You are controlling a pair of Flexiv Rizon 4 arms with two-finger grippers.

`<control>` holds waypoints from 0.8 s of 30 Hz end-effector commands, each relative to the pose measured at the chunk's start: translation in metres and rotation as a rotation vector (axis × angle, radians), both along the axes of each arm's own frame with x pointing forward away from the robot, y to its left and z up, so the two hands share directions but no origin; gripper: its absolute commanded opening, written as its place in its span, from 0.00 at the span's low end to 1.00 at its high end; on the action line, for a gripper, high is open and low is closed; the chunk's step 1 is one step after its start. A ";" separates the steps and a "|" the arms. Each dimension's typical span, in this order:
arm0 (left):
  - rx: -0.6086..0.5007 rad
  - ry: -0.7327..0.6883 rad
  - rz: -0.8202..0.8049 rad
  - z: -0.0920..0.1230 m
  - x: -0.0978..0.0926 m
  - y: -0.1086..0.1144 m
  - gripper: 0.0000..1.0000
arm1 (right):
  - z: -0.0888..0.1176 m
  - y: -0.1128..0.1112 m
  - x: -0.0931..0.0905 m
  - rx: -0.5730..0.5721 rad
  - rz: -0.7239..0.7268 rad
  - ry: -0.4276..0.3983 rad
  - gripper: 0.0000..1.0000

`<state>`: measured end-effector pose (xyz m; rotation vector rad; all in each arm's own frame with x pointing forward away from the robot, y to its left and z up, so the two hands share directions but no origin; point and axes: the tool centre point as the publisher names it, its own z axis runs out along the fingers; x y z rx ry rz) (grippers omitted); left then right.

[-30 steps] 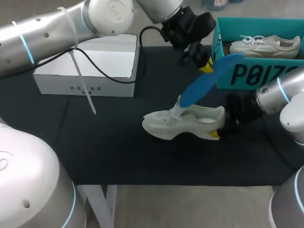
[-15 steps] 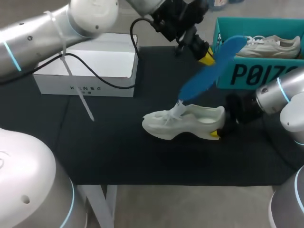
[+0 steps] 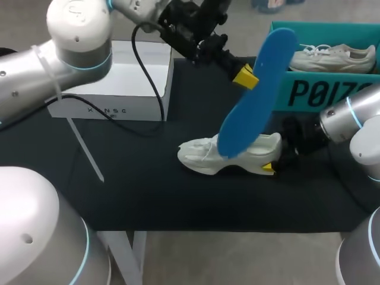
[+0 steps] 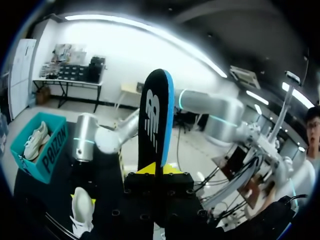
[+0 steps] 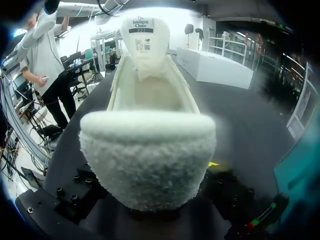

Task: Take the shoe out of the shoebox, open the shoe tongue, remove and reinsert the insole, then place the shoe into the shoebox

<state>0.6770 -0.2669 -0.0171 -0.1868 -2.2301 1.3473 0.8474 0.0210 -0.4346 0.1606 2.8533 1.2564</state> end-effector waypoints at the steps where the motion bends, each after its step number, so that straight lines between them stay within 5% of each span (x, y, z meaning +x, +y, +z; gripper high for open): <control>1: -0.148 0.071 0.048 0.004 -0.018 0.003 0.00 | -0.006 0.000 0.002 -0.002 0.000 0.001 0.00; 16: -0.197 0.056 0.068 0.009 -0.025 0.003 0.00 | -0.006 0.000 0.002 -0.002 0.000 0.001 0.00; 24: -0.231 0.198 -0.001 0.030 -0.062 0.006 0.00 | -0.006 0.000 0.002 -0.002 0.000 0.001 0.00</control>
